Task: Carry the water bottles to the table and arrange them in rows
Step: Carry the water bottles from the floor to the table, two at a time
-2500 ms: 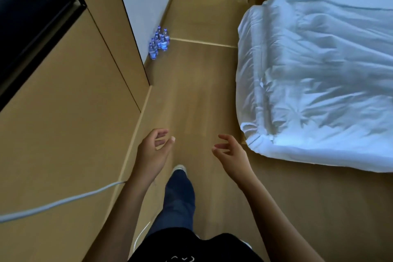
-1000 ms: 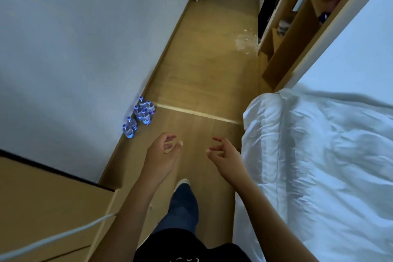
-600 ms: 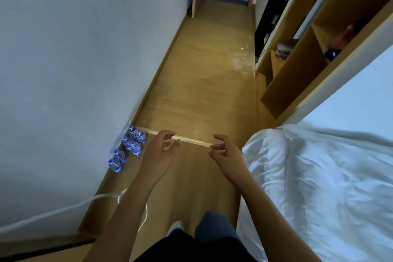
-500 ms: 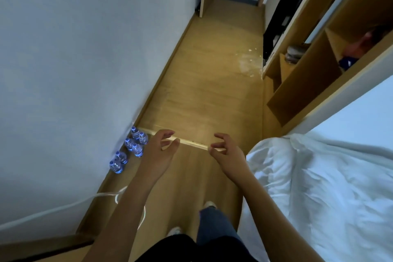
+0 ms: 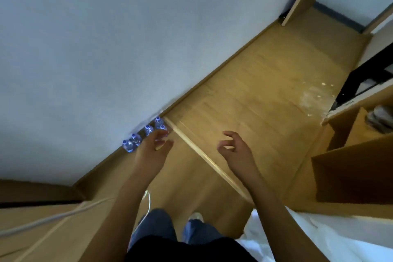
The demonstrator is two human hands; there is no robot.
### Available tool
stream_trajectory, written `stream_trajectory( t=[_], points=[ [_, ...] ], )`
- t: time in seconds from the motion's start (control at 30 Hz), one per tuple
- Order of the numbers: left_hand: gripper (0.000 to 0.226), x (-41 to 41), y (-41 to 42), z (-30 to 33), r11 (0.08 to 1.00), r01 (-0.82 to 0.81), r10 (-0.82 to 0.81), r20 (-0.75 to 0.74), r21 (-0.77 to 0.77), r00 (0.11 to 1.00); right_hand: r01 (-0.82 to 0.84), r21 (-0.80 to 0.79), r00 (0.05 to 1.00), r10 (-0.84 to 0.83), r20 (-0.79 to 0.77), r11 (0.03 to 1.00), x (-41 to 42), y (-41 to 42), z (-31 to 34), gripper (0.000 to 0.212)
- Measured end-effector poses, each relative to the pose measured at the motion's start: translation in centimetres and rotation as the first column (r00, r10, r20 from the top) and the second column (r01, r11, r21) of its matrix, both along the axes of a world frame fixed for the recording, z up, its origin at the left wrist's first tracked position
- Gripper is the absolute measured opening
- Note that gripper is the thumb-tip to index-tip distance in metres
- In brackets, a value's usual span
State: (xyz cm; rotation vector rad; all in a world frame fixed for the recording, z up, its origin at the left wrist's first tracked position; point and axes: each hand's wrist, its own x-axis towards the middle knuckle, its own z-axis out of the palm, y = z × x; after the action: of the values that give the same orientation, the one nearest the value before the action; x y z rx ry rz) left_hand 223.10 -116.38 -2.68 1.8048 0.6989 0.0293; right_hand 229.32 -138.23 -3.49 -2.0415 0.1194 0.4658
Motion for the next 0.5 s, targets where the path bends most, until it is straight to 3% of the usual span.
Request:
stream_trajectory(
  t=[0.23,0.5],
  points=[
    [0.023,-0.1,3.3,-2.2,0.976,-0.217,0.218,-0.068,0.014,0.974,-0.278,0.021,0.957,0.279,-0.076,0.96,5.6,5.9,-2.0,0.038],
    [0.022,3.6,10.5,-3.7,0.94,-0.341,0.34,-0.097,0.013,0.935,-0.443,-0.008,0.892,0.44,-0.104,0.896,11.3,15.6,-3.3,0.039]
  ],
)
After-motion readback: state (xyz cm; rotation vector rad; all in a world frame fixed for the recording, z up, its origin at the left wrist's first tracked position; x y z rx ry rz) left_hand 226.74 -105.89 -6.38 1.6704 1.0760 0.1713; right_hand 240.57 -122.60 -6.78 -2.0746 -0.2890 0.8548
